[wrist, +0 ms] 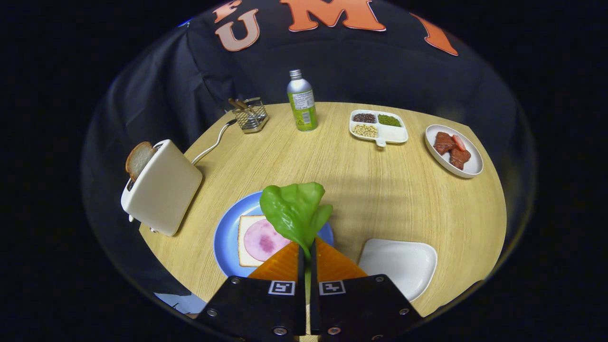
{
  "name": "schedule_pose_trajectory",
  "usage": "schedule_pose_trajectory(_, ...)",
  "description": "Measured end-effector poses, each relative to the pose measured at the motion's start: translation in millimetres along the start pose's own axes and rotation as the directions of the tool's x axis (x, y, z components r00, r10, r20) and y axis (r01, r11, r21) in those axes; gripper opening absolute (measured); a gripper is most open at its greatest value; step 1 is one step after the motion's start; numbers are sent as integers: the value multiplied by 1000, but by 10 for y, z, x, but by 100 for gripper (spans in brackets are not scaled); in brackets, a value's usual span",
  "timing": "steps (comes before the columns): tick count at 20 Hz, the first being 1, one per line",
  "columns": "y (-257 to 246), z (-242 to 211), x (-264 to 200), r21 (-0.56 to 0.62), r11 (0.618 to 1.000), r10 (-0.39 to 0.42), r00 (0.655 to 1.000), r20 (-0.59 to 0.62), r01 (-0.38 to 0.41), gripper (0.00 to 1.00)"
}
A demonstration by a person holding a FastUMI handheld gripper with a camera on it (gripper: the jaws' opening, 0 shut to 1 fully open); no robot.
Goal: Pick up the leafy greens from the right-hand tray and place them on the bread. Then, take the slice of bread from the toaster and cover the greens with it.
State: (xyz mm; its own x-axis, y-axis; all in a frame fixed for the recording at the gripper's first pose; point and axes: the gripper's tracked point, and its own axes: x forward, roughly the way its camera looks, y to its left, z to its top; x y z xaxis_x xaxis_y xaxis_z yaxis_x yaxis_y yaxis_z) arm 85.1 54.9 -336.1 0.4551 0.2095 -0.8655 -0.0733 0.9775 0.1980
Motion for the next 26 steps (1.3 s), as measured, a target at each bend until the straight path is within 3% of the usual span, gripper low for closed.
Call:
schedule_pose_trajectory(14, 460, -59, 403, -3, 1000, 21, 999, -39, -21, 8)
schedule_pose_trajectory(18, 548, -69, 440, 3, 999, 32, 999, -41, -32, 17)
schedule_pose_trajectory(26, 534, 31, 426, -57, 998, -31, 999, -14, 31, 53)
